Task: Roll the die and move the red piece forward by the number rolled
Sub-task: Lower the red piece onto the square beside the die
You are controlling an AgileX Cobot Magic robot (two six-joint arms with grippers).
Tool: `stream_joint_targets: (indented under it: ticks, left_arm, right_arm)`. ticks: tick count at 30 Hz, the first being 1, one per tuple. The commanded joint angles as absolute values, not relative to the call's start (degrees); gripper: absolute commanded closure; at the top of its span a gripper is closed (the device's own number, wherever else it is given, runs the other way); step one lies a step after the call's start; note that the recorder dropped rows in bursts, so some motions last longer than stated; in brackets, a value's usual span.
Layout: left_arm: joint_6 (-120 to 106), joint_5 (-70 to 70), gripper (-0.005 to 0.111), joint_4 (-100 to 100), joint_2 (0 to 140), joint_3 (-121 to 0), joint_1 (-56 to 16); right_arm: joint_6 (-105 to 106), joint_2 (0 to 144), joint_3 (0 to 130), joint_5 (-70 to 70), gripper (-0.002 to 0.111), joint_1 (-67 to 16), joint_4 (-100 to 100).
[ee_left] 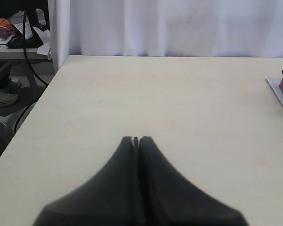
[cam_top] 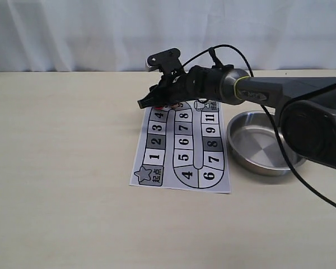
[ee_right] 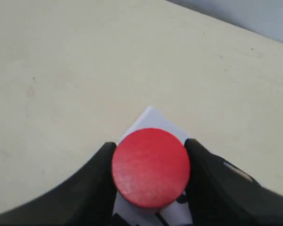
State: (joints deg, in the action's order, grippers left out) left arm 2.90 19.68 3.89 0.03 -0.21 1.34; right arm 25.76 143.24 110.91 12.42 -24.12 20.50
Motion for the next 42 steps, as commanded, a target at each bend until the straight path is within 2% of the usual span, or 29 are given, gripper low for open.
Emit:
stream_joint_targets:
  ticks: [1, 18, 32, 42]
  left_arm:
    - [3.3, 18.9, 0.107, 3.9, 0.0, 0.0, 1.4]
    - [3.3, 18.9, 0.107, 3.9, 0.0, 0.0, 1.4]
    - [3.3, 18.9, 0.107, 3.9, 0.0, 0.0, 1.4]
    - [3.3, 18.9, 0.107, 3.9, 0.0, 0.0, 1.4]
  right_arm:
    - [24.8, 144.5, 111.2, 12.2, 0.104, -23.9, 20.1]
    - [23.4, 138.0, 111.2, 14.2, 0.104, -23.8, 20.5]
    - [18.1, 135.4, 111.2, 28.2, 0.104, -15.1, 19.5]
    - [19.3, 138.9, 111.2, 27.3, 0.104, -14.8, 21.1]
